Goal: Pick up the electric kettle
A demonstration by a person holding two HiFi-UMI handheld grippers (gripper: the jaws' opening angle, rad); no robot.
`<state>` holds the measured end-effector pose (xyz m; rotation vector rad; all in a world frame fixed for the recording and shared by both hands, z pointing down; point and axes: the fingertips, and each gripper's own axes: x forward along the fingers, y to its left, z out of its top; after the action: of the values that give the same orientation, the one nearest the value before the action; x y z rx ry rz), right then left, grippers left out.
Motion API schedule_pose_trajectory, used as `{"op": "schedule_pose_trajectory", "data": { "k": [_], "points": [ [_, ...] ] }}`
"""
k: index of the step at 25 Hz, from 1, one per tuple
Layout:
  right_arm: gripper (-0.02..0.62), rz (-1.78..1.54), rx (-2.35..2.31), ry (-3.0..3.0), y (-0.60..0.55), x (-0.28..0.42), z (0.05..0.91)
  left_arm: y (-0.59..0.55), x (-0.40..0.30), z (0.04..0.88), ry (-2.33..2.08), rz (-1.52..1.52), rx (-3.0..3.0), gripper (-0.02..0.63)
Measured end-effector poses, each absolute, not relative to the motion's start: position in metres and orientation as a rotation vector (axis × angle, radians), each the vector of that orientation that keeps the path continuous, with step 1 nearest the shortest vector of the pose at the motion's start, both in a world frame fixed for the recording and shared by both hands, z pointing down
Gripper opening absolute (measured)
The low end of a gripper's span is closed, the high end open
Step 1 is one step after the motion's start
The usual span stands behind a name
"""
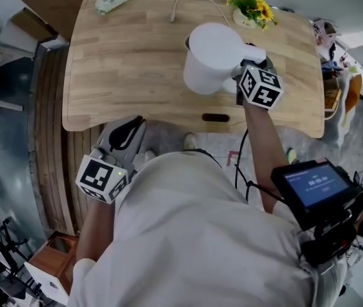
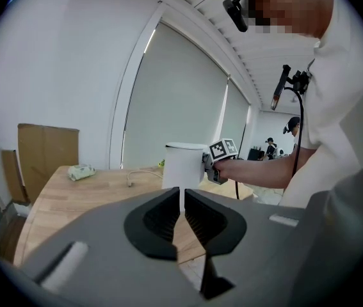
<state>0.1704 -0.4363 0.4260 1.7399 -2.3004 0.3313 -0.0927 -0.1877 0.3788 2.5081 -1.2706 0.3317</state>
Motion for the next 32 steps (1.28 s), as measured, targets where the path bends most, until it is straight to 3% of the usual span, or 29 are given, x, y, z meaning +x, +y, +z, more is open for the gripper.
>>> {"op": "schedule_pose_trajectory", "data": {
  "k": [12,32],
  "points": [
    [0.043,0.378,1.692,-2.33,-0.353,0.104,0.417,-0.135,-0.147,0.383,-1.224,0.314,2.524,0.031],
    [0.043,0.34,1.734,-2.312,-0.23,0.063,0.392,-0.082,-0.188,0.394,-1.072,0.281,2.613,0.031]
  ]
}}
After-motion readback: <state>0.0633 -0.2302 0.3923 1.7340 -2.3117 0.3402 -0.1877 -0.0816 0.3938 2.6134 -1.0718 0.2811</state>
